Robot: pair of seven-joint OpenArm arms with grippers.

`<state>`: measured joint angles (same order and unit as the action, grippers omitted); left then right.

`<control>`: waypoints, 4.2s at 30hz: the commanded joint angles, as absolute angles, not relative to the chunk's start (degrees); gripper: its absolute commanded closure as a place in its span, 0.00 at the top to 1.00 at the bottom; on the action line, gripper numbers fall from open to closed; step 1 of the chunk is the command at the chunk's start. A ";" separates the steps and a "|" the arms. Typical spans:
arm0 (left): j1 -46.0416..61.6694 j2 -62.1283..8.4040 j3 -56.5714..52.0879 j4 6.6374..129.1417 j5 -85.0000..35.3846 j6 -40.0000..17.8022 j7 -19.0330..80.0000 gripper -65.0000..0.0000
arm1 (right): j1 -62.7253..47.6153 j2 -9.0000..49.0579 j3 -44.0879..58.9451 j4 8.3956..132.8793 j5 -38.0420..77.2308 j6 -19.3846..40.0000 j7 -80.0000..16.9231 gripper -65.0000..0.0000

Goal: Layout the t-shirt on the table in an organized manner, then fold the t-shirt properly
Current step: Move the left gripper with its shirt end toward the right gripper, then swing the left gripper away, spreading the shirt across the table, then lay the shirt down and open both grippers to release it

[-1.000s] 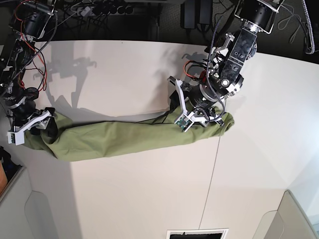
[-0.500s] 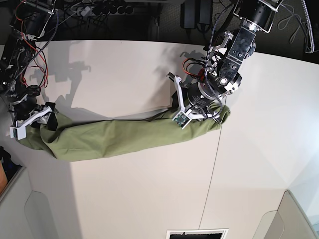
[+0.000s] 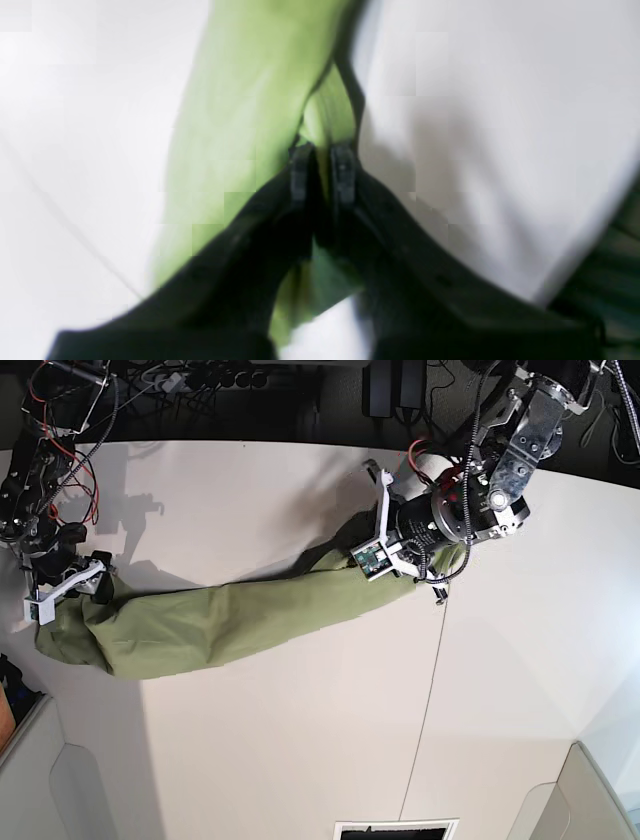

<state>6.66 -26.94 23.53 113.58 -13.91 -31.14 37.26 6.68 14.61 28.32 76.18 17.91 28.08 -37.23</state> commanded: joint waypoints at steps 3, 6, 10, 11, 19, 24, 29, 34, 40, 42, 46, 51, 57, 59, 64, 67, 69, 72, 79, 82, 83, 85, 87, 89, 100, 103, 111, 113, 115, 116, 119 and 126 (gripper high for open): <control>7.05 -30.92 23.22 118.28 -20.10 -35.44 36.53 0.09 | 7.75 15.57 28.53 75.50 18.22 28.29 -34.74 0.57; 7.92 -34.02 23.22 120.51 -24.56 -38.68 38.02 0.09 | 7.75 15.55 28.53 74.54 18.22 28.29 -34.04 0.57; 10.35 -36.95 23.22 124.25 -31.81 -40.00 40.93 0.09 | 7.75 15.57 28.53 74.50 18.20 28.29 -33.58 0.57; 11.07 -37.54 23.22 125.38 -32.99 -40.00 41.30 0.09 | 7.75 15.57 28.53 74.50 18.20 28.29 -33.36 0.57; 12.71 -38.09 23.18 128.92 -36.64 -40.00 42.74 0.09 | 7.73 15.55 26.44 74.43 18.37 28.34 -33.23 0.57; 12.71 -38.11 23.18 128.92 -36.62 -40.00 43.18 0.09 | 7.75 15.53 21.32 74.43 17.02 28.27 -32.21 0.57; 12.69 -38.13 23.11 128.90 -34.02 -40.00 44.47 0.09 | 7.79 15.62 19.00 74.46 13.87 28.29 -29.52 0.09; 12.32 -38.11 17.15 126.72 -31.88 -40.00 44.36 0.03 | 9.82 18.11 19.00 74.52 14.13 28.34 -28.38 0.00; 9.52 -38.11 1.63 118.17 -33.32 -40.00 39.64 0.00 | 14.33 22.61 19.03 74.52 15.94 28.36 -30.48 0.00; 6.46 -38.13 -2.13 113.80 -35.66 -40.00 39.70 0.00 | 14.76 24.14 19.07 74.52 17.98 28.36 -31.20 0.00; -1.52 -38.13 -5.50 105.06 -39.33 -40.00 39.97 0.00 | 14.74 25.56 19.38 74.52 20.91 28.49 -31.81 0.00; -10.92 -38.11 -5.48 96.90 -41.39 -40.00 40.18 0.00 | 14.72 25.52 19.42 74.52 24.73 29.39 -34.04 0.00; -17.87 -39.44 -5.50 94.28 -56.95 -40.00 52.71 0.00 | 14.39 25.56 19.66 74.52 25.50 29.39 -36.71 0.00; -17.61 -40.97 -5.50 98.67 -70.96 -40.00 61.54 0.00 | 13.43 25.65 20.40 74.52 25.52 29.52 -36.71 0.00; -9.06 -43.99 -5.50 120.31 -80.99 -40.00 70.17 0.00 | 9.13 25.69 24.88 74.56 25.63 31.59 -36.69 0.00; -0.86 -43.94 -5.48 130.47 -81.65 -40.00 71.00 0.00 | 6.24 25.69 26.79 74.56 26.94 31.57 -36.69 0.00; 4.14 -43.90 -5.48 133.19 -83.29 -40.00 71.46 0.00 | 4.91 25.69 27.00 74.56 27.24 31.64 -36.64 0.00; 10.13 -43.31 -5.26 133.49 -85.00 -40.00 73.08 0.00 | 3.29 25.89 27.00 74.56 27.20 31.86 -36.51 0.00; 17.93 -42.52 -2.26 130.56 -85.00 -40.00 70.72 0.31 | 1.76 25.89 27.05 74.59 29.69 31.73 -36.45 0.25; 19.62 -42.52 -2.11 130.15 -85.00 -40.00 70.65 0.43 | 1.74 25.85 27.07 75.02 31.33 31.75 -36.47 0.50; 20.08 -42.52 -2.11 130.15 -85.00 -40.00 70.61 0.44 | 1.74 25.87 27.09 75.37 31.33 31.73 -36.45 0.51; 20.16 -42.52 -2.11 130.17 -85.00 -40.00 70.50 0.44 | 1.74 25.85 27.55 76.42 31.33 31.73 -36.47 0.51; 19.99 -42.39 -2.42 130.17 -85.00 -40.00 69.01 0.44 | 1.74 25.85 28.56 77.82 31.79 31.73 -36.47 0.51; 19.81 -41.10 -3.27 130.15 -80.16 -40.00 64.49 0.44 | 1.74 25.85 29.76 79.40 32.67 31.73 -36.49 0.51; 9.52 -29.89 -2.85 111.79 -55.55 -40.00 49.25 0.44 | 2.39 25.50 30.63 83.70 36.03 31.75 -37.36 0.51; 5.45 -28.73 1.34 103.20 -52.38 -40.00 46.50 0.44 | 3.64 25.52 30.63 83.68 35.86 31.77 -37.08 0.51; -4.25 -26.94 16.21 90.56 -32.53 -40.00 36.88 0.44 | 9.56 24.34 30.61 83.68 36.27 31.77 -39.13 0.62; -5.63 -26.98 16.93 90.04 -29.21 -37.93 36.67 0.44 | 10.00 23.07 30.55 83.68 36.95 31.77 -40.53 0.62; -6.87 -27.03 16.91 90.04 -27.99 -37.43 36.73 0.44 | 9.96 22.00 30.17 83.70 37.50 31.97 -40.56 0.62; -7.60 -27.03 16.91 90.06 -27.53 -37.01 36.77 0.44 | 9.98 21.56 30.17 83.72 37.56 32.34 -40.51 0.62; -9.39 -27.03 16.91 90.98 -27.57 -37.04 37.95 0.44 | 9.98 21.10 30.20 84.68 37.56 32.77 -40.32 0.62; -10.37 -28.01 16.80 92.44 -24.77 -34.98 37.36 0.44 | 9.98 21.10 29.02 90.83 39.77 32.86 -42.04 0.62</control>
<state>-9.08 -27.38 17.30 91.50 -24.25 -35.46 38.74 8.86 20.16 28.91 89.86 38.59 32.38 -42.98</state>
